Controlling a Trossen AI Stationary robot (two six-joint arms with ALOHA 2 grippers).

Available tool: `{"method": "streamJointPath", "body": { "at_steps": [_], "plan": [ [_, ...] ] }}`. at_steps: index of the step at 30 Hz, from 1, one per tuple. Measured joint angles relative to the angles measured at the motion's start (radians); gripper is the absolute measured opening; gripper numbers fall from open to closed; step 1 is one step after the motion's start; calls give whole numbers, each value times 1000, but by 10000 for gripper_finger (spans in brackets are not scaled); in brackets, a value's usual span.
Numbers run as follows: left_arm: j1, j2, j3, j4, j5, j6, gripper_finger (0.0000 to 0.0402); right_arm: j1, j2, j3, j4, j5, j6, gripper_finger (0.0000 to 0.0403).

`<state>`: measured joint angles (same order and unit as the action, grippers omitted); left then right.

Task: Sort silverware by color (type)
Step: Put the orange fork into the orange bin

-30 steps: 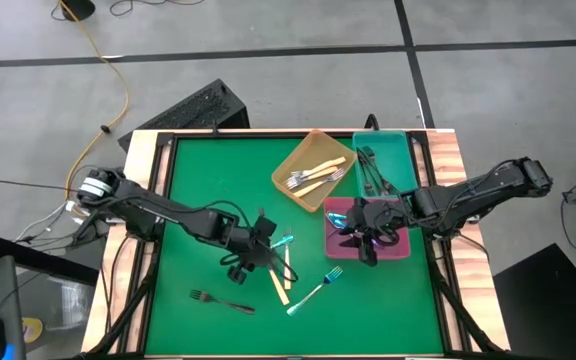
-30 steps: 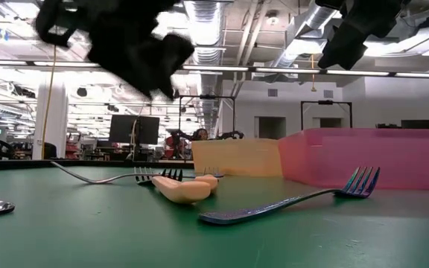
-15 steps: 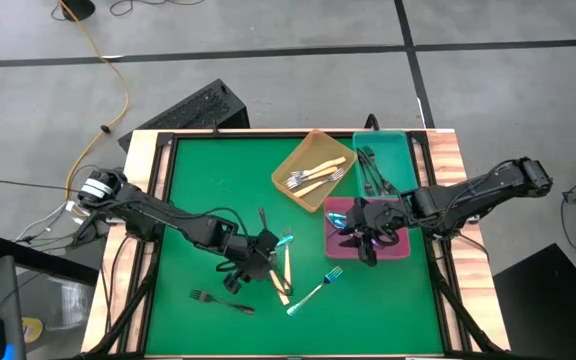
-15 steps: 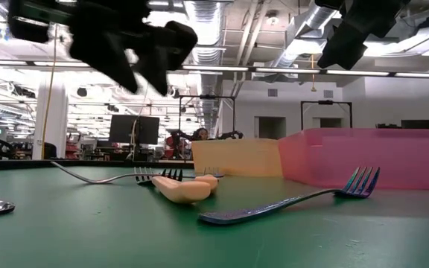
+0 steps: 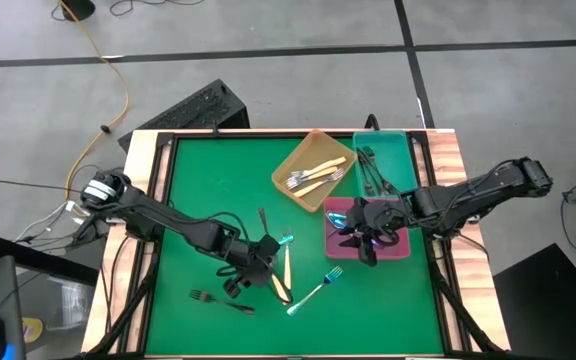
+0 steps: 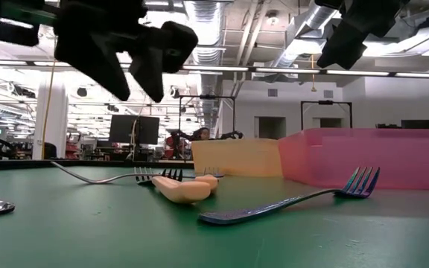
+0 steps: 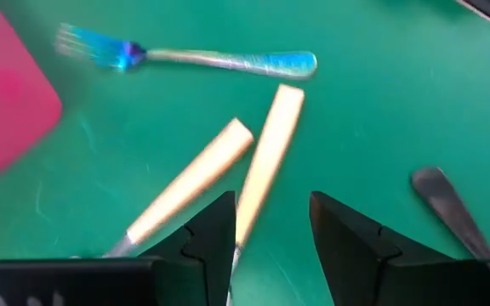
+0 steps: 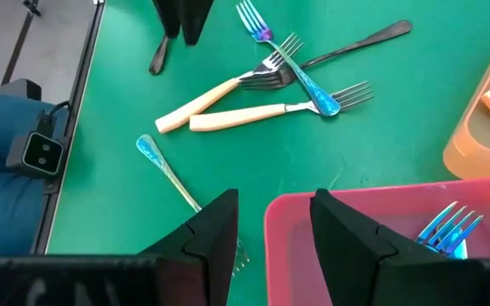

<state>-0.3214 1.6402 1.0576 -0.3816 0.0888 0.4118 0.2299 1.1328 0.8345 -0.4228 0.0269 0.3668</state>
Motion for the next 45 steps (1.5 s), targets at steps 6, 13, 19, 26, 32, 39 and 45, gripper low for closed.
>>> {"method": "streamJointPath", "body": {
  "at_steps": [6, 13, 19, 26, 32, 39, 45],
  "plan": [
    [-4, 51, 1, 42, 4, 37, 137, 6, 0, 0, 7, 0, 2, 171],
    [9, 53, 2, 68, 19, 50, 137, 5, 0, 0, 4, 0, -7, 171],
    [42, 119, 0, 70, 158, 69, 137, 12, 0, 0, 3, 1, 0, 171],
    [47, 127, 1, 115, 189, 114, 137, 20, 0, 0, 5, 1, 1, 171],
    [91, 182, 1, 114, 293, 122, 138, 19, 0, 0, 4, 1, 1, 171],
    [135, 212, 1, 149, 339, 122, 138, 19, 0, 0, 2, 1, 1, 171],
    [153, 218, 1, 166, 344, 136, 138, 19, 0, 0, 0, 0, -1, 171]
  ]
}}
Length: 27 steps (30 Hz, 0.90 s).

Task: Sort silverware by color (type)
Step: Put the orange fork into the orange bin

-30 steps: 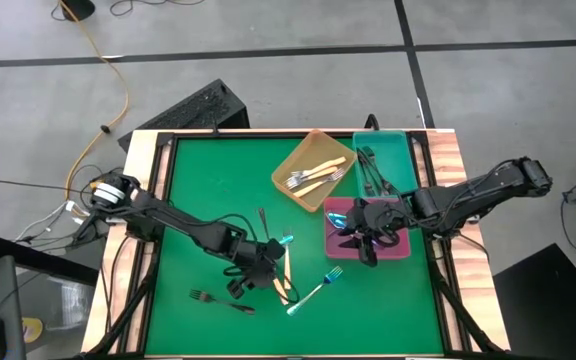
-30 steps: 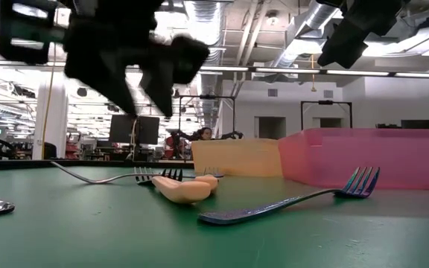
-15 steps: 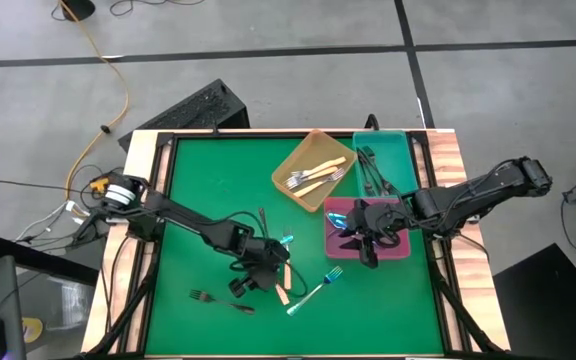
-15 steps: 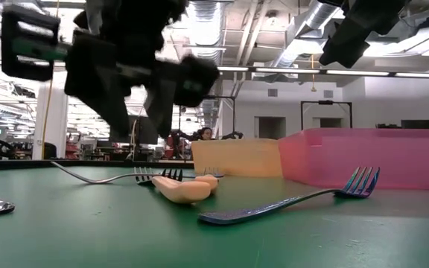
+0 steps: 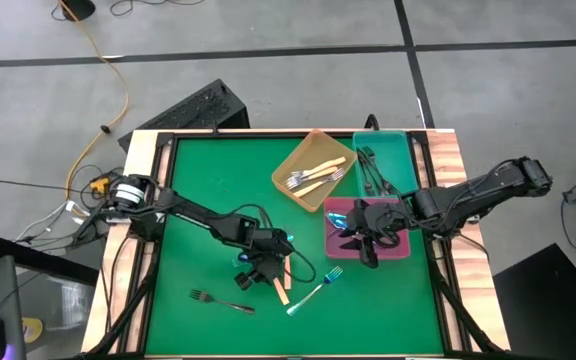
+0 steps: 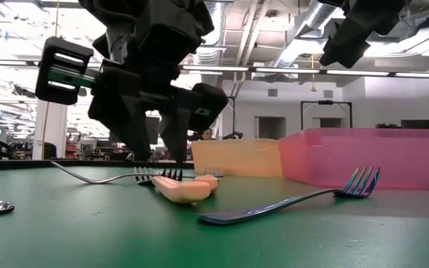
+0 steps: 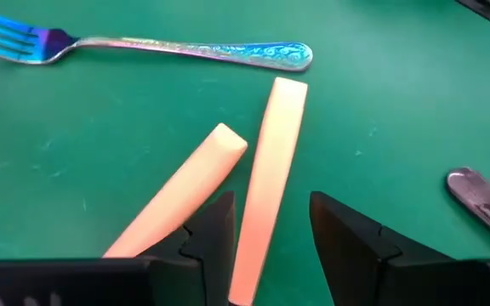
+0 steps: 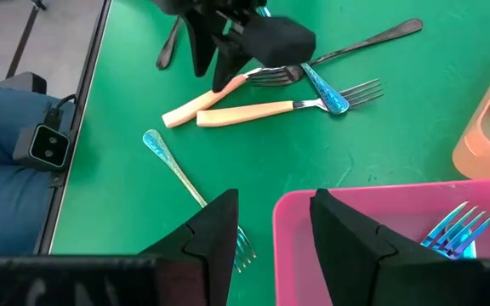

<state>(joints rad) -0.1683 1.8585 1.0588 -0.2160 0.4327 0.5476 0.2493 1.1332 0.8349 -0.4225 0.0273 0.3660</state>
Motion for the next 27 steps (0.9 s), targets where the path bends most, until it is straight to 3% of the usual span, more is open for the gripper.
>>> {"method": "streamJointPath", "body": {
  "at_steps": [27],
  "plan": [
    [24, 56, 2, -48, -37, 121, 126, -1, 0, 0, -11, 1, 0, 171]
  ]
}}
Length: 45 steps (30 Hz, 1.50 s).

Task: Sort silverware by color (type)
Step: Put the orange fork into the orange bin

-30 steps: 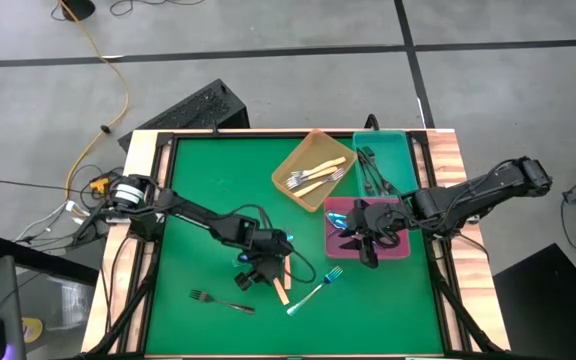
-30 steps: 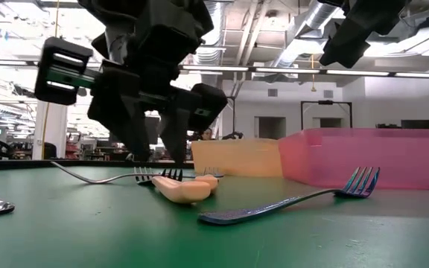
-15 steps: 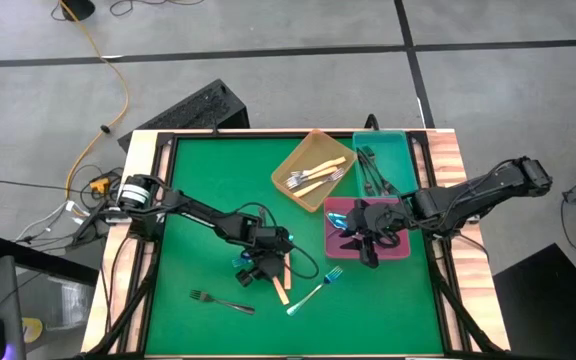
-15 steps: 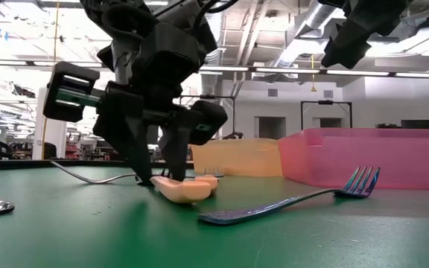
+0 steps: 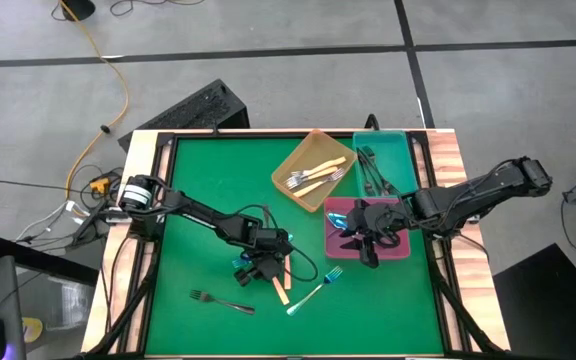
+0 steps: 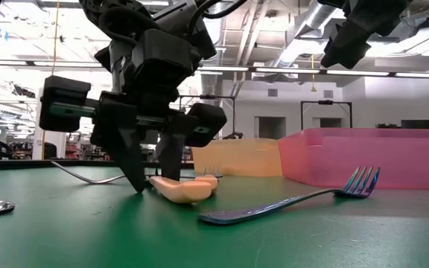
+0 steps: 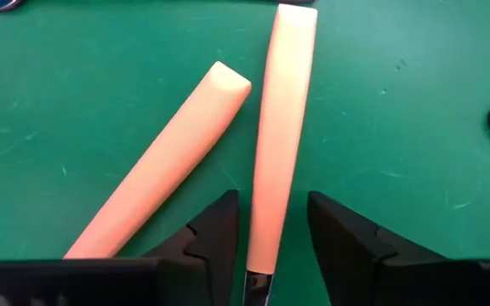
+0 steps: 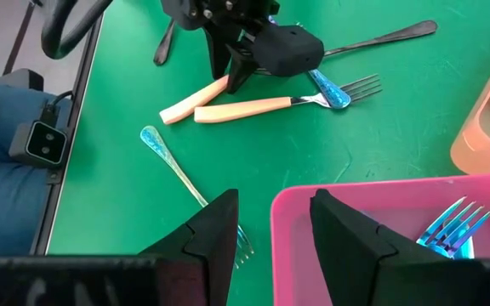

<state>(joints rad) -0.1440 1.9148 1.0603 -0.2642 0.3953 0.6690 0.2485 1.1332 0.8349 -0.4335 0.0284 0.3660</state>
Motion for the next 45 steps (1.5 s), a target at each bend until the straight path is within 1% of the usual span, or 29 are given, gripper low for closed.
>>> {"method": "streamJointPath", "body": {
  "at_steps": [3, 9, 10, 20, 25, 32, 45],
  "plan": [
    [0, 0, 0, -2, -8, 1, 101, 0, 0, 0, 0, 0, 0, 171],
    [0, 1, 1, -3, -8, -12, 28, 0, 0, 0, 0, 1, 0, 171],
    [0, 1, 1, -4, -7, -21, 21, 0, 0, 0, 0, 1, 0, 171],
    [-3, -7, -1, -8, 19, -127, 20, 0, 0, 0, 0, 3, 0, 171],
    [-4, -31, -5, -9, 21, -140, 20, -1, 0, 0, 3, 7, 0, 171],
    [-1, -82, -4, 83, 39, -192, 20, -2, 0, 0, 2, 25, 1, 171],
    [0, -178, -3, 101, 10, -194, 20, -2, 0, 0, 2, 26, 0, 171]
  ]
}}
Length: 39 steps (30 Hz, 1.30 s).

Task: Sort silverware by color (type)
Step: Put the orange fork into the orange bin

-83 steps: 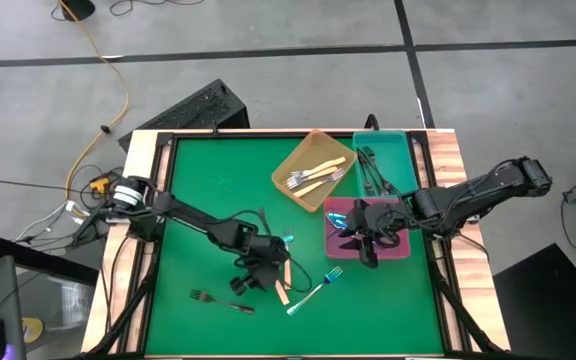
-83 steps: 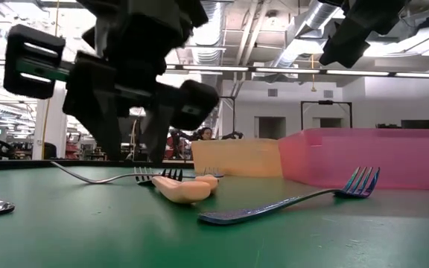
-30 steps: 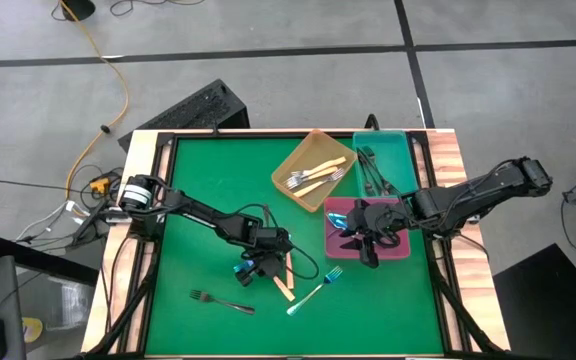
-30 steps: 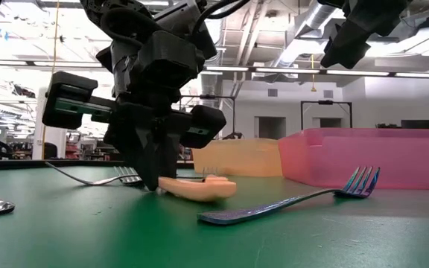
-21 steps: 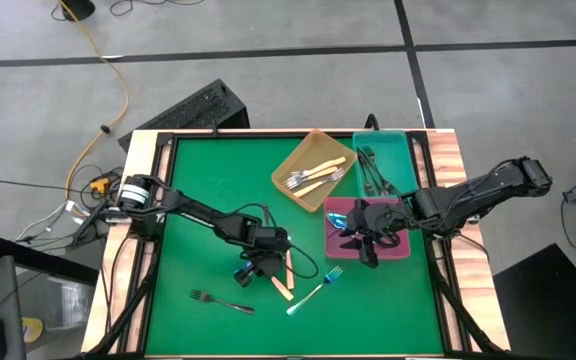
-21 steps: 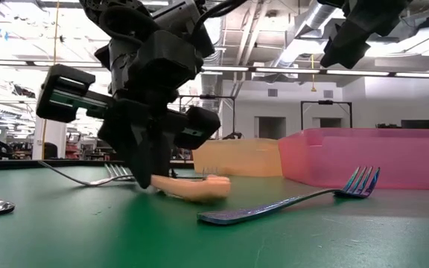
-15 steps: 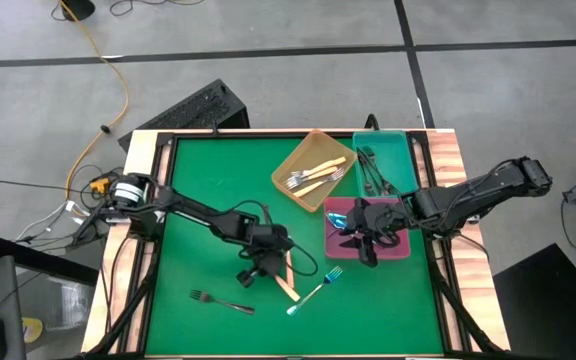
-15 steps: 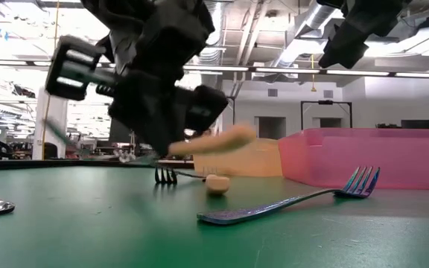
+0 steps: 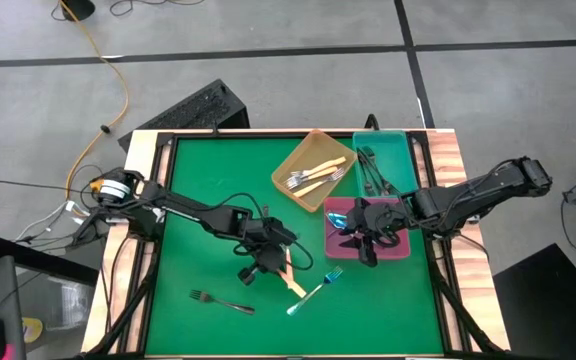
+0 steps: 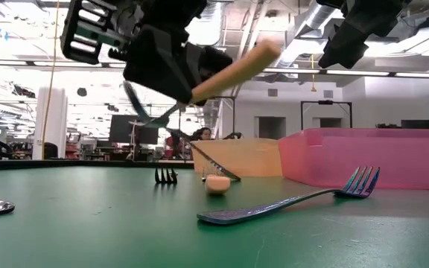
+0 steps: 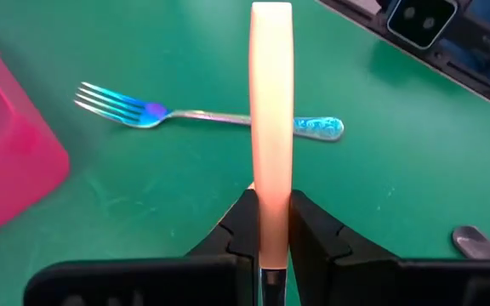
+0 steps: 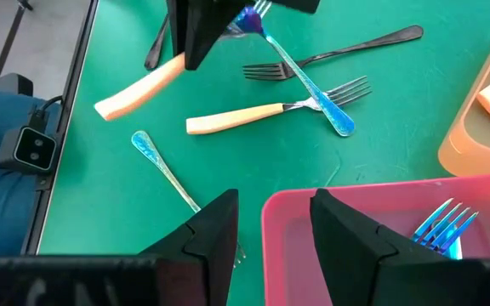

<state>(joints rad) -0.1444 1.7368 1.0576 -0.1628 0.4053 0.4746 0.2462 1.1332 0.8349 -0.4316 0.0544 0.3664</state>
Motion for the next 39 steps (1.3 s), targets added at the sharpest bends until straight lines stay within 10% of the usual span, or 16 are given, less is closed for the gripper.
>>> {"method": "streamJointPath", "body": {
  "at_steps": [14, 39],
  "plan": [
    [10, -108, 0, -18, -74, 26, 21, 0, 0, 0, 5, 0, 0, 171],
    [113, -151, 1, 258, 62, -409, 21, 0, 0, 0, 23, 0, 0, 171]
  ]
}}
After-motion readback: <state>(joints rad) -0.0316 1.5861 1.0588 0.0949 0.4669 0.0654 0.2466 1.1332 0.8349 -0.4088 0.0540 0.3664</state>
